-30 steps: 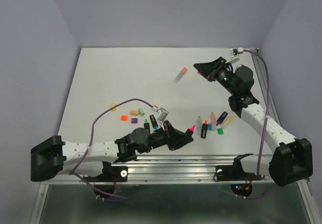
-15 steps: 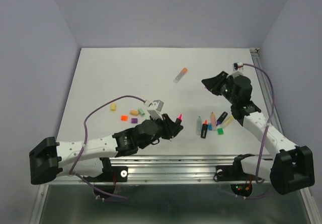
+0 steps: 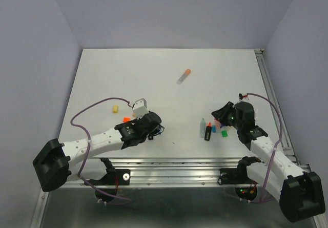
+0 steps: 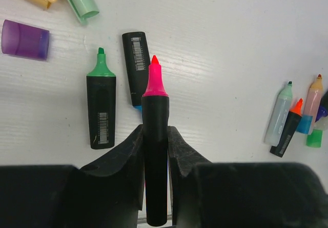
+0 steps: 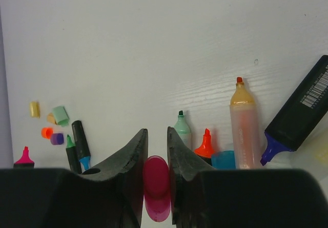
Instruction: Open the pen caps
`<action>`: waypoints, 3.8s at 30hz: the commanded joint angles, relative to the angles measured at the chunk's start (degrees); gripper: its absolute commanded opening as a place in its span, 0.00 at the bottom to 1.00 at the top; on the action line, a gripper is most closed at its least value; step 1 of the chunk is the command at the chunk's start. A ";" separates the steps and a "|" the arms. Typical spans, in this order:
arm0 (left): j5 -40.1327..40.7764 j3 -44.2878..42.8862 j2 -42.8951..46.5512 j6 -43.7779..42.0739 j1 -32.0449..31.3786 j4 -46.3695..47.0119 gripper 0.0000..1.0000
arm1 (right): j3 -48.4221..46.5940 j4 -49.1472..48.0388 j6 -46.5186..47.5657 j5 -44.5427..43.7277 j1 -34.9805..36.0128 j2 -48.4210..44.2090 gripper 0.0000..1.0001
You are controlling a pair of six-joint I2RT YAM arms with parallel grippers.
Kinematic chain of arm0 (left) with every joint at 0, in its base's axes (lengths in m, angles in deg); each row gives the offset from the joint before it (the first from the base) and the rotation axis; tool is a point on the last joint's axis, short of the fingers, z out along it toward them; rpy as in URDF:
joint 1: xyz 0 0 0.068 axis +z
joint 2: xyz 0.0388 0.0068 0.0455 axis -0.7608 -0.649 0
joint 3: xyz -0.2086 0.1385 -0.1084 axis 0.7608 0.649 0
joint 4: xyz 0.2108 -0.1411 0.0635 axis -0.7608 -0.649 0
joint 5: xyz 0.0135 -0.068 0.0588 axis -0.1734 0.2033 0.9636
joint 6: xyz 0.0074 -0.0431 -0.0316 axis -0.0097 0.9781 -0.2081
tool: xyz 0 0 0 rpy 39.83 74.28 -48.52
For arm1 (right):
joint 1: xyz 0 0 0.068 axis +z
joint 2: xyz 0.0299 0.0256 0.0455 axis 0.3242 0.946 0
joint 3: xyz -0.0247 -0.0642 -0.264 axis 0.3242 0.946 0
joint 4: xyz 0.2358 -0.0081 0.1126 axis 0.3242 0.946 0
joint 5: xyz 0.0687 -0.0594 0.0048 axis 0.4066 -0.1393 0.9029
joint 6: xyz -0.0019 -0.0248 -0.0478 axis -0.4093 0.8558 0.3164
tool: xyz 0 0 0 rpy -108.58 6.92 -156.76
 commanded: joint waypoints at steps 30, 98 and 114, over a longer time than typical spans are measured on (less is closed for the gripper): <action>-0.26 5.06 12.89 3.08 1.09 -6.79 0.00 | -39.04 -12.48 1.85 -6.34 32.17 50.71 0.04; -25.93 -29.83 -36.16 -20.21 -6.90 16.68 0.67 | -20.09 20.41 -10.38 -51.53 23.57 7.50 1.00; -4.93 -6.03 -0.13 -14.85 -2.78 8.07 0.99 | -48.81 13.71 0.27 -34.22 16.29 41.85 1.00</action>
